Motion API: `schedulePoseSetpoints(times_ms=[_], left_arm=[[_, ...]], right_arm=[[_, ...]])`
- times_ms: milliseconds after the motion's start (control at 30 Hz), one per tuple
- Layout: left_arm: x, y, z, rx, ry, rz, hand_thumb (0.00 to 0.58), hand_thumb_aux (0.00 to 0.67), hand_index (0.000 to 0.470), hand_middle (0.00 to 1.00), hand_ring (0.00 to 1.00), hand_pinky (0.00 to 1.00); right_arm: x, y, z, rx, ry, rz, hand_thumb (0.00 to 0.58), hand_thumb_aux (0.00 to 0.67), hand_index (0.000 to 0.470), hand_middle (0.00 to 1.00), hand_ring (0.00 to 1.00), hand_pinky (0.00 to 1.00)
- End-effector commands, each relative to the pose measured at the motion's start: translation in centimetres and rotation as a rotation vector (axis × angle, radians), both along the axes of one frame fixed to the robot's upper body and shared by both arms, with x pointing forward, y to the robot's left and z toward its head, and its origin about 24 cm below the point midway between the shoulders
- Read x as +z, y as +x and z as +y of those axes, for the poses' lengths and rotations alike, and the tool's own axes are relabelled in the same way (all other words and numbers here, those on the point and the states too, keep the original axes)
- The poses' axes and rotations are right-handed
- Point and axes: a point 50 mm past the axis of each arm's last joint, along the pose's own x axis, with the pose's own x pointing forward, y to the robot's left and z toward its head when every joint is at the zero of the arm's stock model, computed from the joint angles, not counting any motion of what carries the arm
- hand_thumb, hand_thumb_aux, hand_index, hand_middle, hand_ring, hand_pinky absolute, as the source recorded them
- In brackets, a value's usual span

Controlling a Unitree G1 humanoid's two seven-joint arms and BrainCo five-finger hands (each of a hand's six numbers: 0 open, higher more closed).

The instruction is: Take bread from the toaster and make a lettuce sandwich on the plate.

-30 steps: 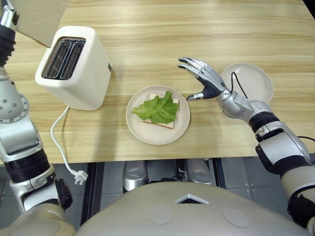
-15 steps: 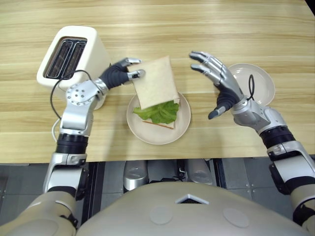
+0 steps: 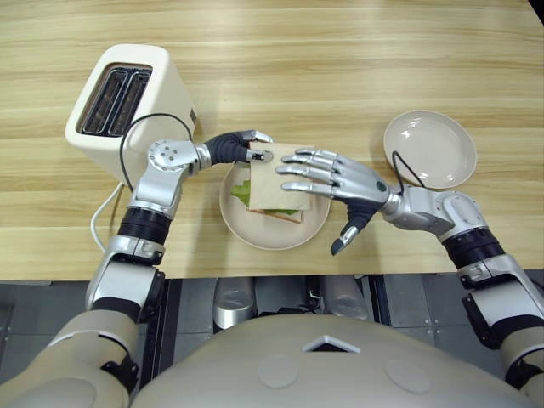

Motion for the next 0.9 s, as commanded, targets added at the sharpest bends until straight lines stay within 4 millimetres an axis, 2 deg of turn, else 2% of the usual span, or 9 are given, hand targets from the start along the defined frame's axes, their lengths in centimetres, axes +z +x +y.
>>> schedulePoseSetpoints(times_ms=[33,333,533,767,900], left_arm=[[-0.2,0.0,0.3,-0.051,0.031,0.035,0.580,0.670,0.460,1.00,1.00,1.00],[-0.4,0.4,-0.1,-0.062,0.068,0.031,0.580,0.670,0.460,1.00,1.00,1.00],[-1.5,0.4,-0.7,-0.079,0.117,0.027,0.580,0.670,0.460,1.00,1.00,1.00],[-1.7,0.5,-0.9,-0.096,0.145,0.017,0.580,0.670,0.460,1.00,1.00,1.00],[-1.7,0.7,-1.0,-0.100,0.164,0.009,0.580,0.670,0.460,1.00,1.00,1.00]], right_arm=[[-0.8,-0.7,0.7,0.033,-0.065,-0.032,0.000,0.000,0.000,0.00,0.00,0.00],[-1.7,-0.8,1.5,0.053,-0.103,-0.041,0.000,0.000,0.000,0.00,0.00,0.00],[-2.0,-0.6,2.1,0.052,-0.107,-0.029,0.000,0.000,0.000,0.00,0.00,0.00],[-4.3,0.2,2.0,-0.002,-0.247,0.072,0.000,0.000,0.000,0.00,0.00,0.00],[-6.5,0.8,1.7,-0.049,-0.419,0.173,0.000,0.000,0.000,0.00,0.00,0.00]])
